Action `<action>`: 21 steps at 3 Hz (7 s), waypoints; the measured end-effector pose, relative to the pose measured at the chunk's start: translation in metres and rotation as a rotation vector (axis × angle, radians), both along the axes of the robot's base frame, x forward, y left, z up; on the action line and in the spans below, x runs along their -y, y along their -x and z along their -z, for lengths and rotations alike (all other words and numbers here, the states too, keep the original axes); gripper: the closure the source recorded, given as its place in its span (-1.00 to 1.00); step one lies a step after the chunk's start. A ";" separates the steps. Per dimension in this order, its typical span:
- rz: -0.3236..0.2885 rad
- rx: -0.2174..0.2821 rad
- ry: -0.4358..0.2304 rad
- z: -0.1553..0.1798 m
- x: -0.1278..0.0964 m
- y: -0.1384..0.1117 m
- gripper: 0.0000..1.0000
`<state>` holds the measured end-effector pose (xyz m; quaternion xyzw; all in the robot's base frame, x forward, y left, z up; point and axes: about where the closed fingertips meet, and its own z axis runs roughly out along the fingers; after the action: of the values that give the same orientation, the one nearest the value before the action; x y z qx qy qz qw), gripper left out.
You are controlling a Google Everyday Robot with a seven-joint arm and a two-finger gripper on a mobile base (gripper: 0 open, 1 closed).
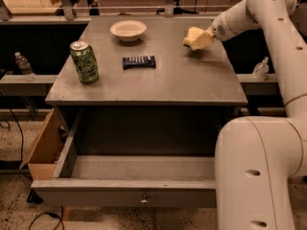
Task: Place sponge into top drawer
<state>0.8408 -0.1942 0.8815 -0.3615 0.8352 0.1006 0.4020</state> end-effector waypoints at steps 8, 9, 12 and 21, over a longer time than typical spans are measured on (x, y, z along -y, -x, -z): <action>-0.396 -0.215 0.386 -0.025 -0.038 0.303 1.00; -0.410 -0.251 0.391 -0.008 -0.040 0.311 1.00; -0.485 -0.302 0.420 0.040 -0.063 0.369 1.00; -0.409 -0.328 0.443 0.084 -0.085 0.363 -1.00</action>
Offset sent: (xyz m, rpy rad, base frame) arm -0.1932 -0.0145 -0.0090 -0.2594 0.3380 0.2425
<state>0.4779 -0.1088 0.7973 -0.5790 0.8005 0.0522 0.1458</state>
